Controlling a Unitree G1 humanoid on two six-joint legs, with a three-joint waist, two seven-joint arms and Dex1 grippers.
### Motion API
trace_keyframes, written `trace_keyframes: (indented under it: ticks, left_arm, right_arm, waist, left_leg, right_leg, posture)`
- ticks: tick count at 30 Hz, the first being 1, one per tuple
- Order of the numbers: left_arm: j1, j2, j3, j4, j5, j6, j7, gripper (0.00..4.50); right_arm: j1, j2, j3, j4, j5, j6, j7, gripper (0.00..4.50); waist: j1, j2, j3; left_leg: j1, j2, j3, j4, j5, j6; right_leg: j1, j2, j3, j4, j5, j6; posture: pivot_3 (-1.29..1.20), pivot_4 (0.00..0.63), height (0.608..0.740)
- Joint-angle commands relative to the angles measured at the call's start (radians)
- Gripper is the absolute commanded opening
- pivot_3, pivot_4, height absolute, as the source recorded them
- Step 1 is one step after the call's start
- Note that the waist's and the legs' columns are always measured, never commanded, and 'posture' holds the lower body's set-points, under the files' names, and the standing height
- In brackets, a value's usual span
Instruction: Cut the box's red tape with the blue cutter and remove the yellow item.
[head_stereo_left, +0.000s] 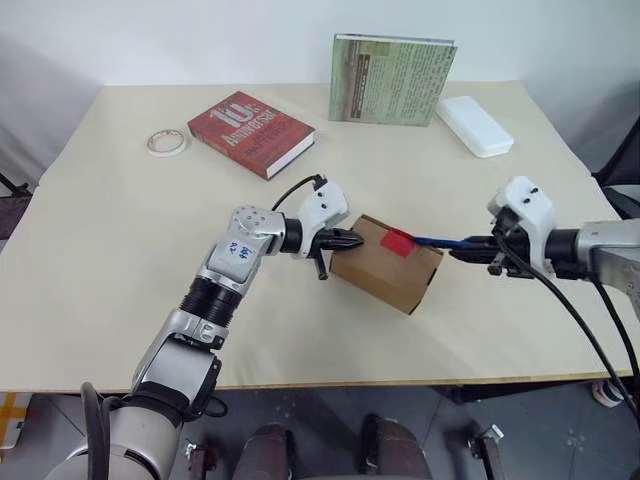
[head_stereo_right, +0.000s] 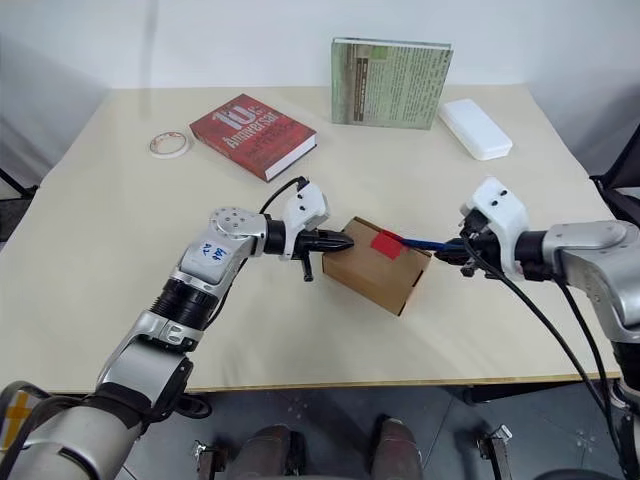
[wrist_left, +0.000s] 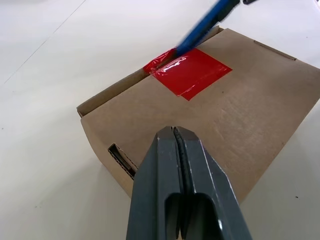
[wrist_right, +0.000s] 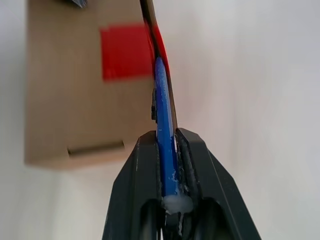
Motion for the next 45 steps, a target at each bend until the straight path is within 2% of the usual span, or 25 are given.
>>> trace_keyframes:
  ticks: [1,3,7,11,14,17,21,28,34,38,41,44,45]
  left_arm:
    - [0.026,0.008,-0.020,0.034,0.027,0.021,0.005,0.03]
    - [0.023,0.006,-0.019,0.039,0.027,0.018,0.006,0.03]
    - [0.026,0.007,-0.015,0.034,0.027,0.020,0.010,0.03]
    - [0.032,0.012,-0.014,0.028,0.028,0.022,0.007,0.03]
    - [0.030,0.014,-0.016,0.030,0.029,0.021,0.003,0.03]
    - [0.023,0.010,-0.017,0.042,0.028,0.015,-0.002,0.03]
    - [0.014,0.005,-0.012,0.048,0.019,0.008,-0.014,0.03]
    - [0.001,0.014,0.036,0.022,-0.016,0.030,-0.023,0.00]
    - [-0.031,0.050,0.128,-0.041,-0.107,0.129,-0.050,0.00]
    - [-0.038,0.111,0.157,-0.101,-0.159,0.210,-0.097,0.00]
    - [-0.033,0.162,0.171,-0.121,-0.176,0.234,-0.116,0.00]
    - [-0.009,0.214,0.173,-0.140,-0.194,0.268,-0.140,0.00]
    - [0.001,0.227,0.169,-0.148,-0.200,0.279,-0.150,0.00]
  right_arm:
    - [-0.007,-0.039,-0.025,-0.013,-0.018,0.011,0.000,0.17]
    - [-0.015,-0.032,-0.056,-0.025,0.001,0.011,-0.001,0.17]
    - [0.000,0.012,-0.225,-0.077,0.103,0.050,-0.022,0.17]
    - [0.112,0.029,-0.417,-0.097,0.158,0.079,-0.037,0.17]
    - [0.214,0.042,-0.505,-0.074,0.125,0.033,-0.061,0.17]
    - [0.307,0.084,-0.532,-0.009,0.064,-0.064,-0.098,0.17]
    - [0.380,0.198,-0.479,0.118,-0.056,-0.257,-0.185,0.17]
    - [0.408,0.255,-0.420,0.203,-0.100,-0.333,-0.195,2.49]
    - [0.368,0.186,-0.418,0.206,-0.108,-0.343,-0.167,4.46]
    - [0.277,0.144,-0.369,0.213,-0.117,-0.349,-0.145,4.46]
    - [0.171,0.116,-0.276,0.244,-0.130,-0.310,-0.105,4.46]
    - [0.069,0.109,-0.174,0.285,-0.151,-0.310,-0.048,3.89]
    - [0.039,0.109,-0.141,0.302,-0.163,-0.314,-0.032,3.52]
  waist:
    - [0.000,0.000,0.000]
    - [0.000,0.000,0.000]
    - [0.001,0.000,0.000]
    - [0.004,0.000,0.000]
    - [0.002,-0.001,0.000]
    - [0.001,-0.001,0.000]
    - [0.000,-0.001,0.000]
    - [-0.002,0.000,-0.001]
    - [-0.003,0.000,0.000]
    - [-0.010,0.000,0.000]
    - [-0.019,0.000,0.000]
    - [-0.022,0.000,0.000]
    - [-0.024,0.000,0.001]
  left_leg:
    - [0.000,0.000,0.000,0.000,0.000,0.000]
    - [0.000,0.000,0.000,0.000,0.000,0.000]
    - [0.000,0.000,0.000,0.000,0.000,0.000]
    - [0.000,0.000,-0.001,0.000,0.000,0.000]
    - [0.000,0.000,0.000,0.000,-0.001,0.000]
    - [0.001,0.000,0.001,0.000,-0.001,0.000]
    - [0.001,0.000,0.001,0.000,-0.001,0.000]
    - [0.001,0.000,0.002,0.000,0.000,0.000]
    - [0.001,0.000,0.002,-0.001,0.000,0.000]
    - [-0.001,0.000,0.002,-0.001,0.000,0.000]
    - [0.000,0.000,0.002,-0.001,0.000,0.000]
    - [-0.001,0.000,0.001,-0.002,0.000,0.000]
    - [-0.001,0.000,0.001,-0.002,0.000,0.000]
  right_leg:
    - [0.000,0.000,0.000,0.000,0.000,0.000]
    - [0.000,0.000,0.000,0.000,0.000,0.000]
    - [0.000,0.000,0.000,0.000,0.000,0.000]
    - [0.000,0.000,-0.001,0.000,0.000,0.000]
    - [0.001,0.000,0.000,-0.001,0.000,0.001]
    - [0.001,0.000,0.000,0.000,0.000,0.000]
    - [0.001,0.000,0.001,0.000,0.000,0.000]
    - [0.001,0.000,0.001,0.000,0.000,0.001]
    - [0.000,0.000,0.001,0.000,0.000,0.001]
    - [-0.002,0.000,0.001,0.000,0.000,0.001]
    - [-0.002,0.000,0.001,0.000,0.000,0.001]
    - [-0.002,0.000,0.001,0.000,0.000,0.001]
    - [-0.002,0.000,0.001,0.000,0.001,0.001]
  posture:
    - [0.00,0.150,0.740]
    - [0.00,0.150,0.740]
    - [0.00,0.150,0.740]
    - [0.00,0.150,0.740]
    - [0.00,0.150,0.740]
    - [0.00,0.150,0.740]
    - [0.00,0.150,0.740]
    - [0.00,0.150,0.740]
    - [0.00,0.150,0.740]
    - [0.00,0.150,0.740]
    - [0.00,0.150,0.740]
    - [0.00,0.150,0.740]
    - [0.00,0.150,0.740]
